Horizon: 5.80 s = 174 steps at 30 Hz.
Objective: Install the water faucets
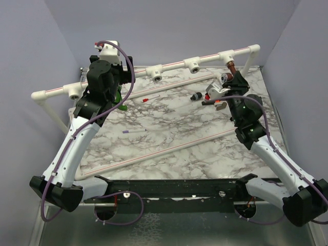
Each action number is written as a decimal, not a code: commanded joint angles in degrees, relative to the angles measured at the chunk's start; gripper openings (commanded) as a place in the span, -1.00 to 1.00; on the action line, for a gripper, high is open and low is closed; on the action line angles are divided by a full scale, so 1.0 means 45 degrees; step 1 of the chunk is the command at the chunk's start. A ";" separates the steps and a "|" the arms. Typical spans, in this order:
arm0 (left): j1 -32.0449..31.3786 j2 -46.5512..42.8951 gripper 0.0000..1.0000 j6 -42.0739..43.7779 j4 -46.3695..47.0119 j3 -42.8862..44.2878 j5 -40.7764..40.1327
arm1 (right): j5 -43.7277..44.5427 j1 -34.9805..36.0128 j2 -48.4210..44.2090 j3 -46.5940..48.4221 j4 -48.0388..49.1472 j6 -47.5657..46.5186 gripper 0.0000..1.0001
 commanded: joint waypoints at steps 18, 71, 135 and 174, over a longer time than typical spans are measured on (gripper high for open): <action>-0.0600 0.0264 0.80 -0.0128 -0.2050 -0.0521 0.1066 | 0.1109 0.0277 -0.0596 0.0784 0.0756 1.8333 -0.99; -0.0649 0.0443 0.82 -0.0098 -0.2069 -0.0501 0.1017 | 0.2770 0.0275 -0.1505 0.0779 -0.3941 3.3521 0.20; -0.0707 0.0566 0.82 -0.0080 -0.2109 -0.0365 0.1101 | -0.0891 0.0279 -0.3693 0.0681 -0.5198 -0.3016 0.74; -0.0864 0.0380 0.82 0.0022 -0.2070 -0.0530 0.0900 | 0.1827 0.0528 -0.0334 0.0618 -0.1310 -0.0830 -0.98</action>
